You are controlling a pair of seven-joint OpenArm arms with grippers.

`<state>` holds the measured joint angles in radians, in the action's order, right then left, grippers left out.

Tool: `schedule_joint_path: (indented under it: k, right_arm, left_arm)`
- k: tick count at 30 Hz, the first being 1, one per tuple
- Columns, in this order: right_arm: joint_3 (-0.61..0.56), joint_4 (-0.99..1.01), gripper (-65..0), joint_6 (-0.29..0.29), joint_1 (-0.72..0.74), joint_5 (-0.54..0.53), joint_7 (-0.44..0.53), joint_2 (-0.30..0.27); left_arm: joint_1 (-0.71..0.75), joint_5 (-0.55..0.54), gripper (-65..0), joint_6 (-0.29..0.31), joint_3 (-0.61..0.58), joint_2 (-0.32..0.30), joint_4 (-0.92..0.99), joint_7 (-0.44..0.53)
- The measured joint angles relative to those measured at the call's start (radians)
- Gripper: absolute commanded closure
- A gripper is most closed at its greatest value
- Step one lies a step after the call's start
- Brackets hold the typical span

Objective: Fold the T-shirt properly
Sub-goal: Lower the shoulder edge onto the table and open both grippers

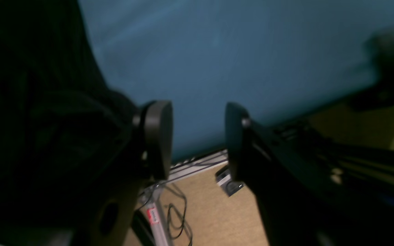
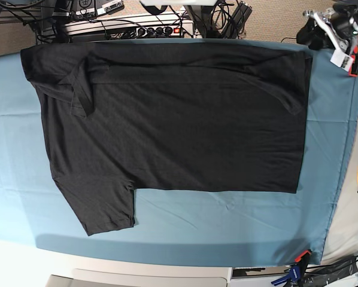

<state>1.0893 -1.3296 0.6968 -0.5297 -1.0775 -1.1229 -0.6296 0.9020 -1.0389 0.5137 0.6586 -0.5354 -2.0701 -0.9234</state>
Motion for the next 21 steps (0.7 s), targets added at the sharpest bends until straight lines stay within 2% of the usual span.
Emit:
schedule_joint_path:
  k: [5, 8, 10, 11, 16, 18, 21]
  right_arm:
    - [0.001, 0.002, -25.8, 0.000, 0.026, 0.008, 0.008, -0.019]
    - [0.001, 0.002, -25.8, 0.000, 0.094, 0.005, 0.016, -0.036]
    - [0.001, 0.002, -25.8, 0.000, 0.145, 0.009, 0.015, -0.048]
    - [0.001, 0.002, -25.8, 0.000, 0.172, 0.029, 0.014, -0.054]
    - [-0.045, 0.003, -25.8, -0.001, 0.328, 0.137, 0.075, -0.117]
    - [-0.102, 0.002, -25.8, 0.001, 0.394, 0.179, 0.087, -0.146]
    - [-0.226, 0.001, -25.8, 0.002, 0.496, 0.259, 0.119, -0.163]
  left_arm:
    - [0.065, 0.007, -26.0, 0.004, 0.164, -0.002, -0.233, -0.012]
    - [0.047, 0.026, -26.0, -0.005, 0.252, -0.005, -0.284, 0.049]
    - [0.023, 0.110, -26.0, -0.078, 0.294, -0.001, -0.273, 0.041]
    - [0.004, 0.123, -26.0, -0.089, 0.314, -0.003, -0.269, 0.054]
    - [-0.069, 0.190, -26.0, -0.140, 0.324, -0.056, -0.275, 0.116]
    - [-0.090, 0.208, -26.0, -0.143, 0.323, -0.082, -0.276, 0.124]
    - [-0.137, 0.242, -26.0, -0.156, 0.325, -0.121, -0.275, 0.159]
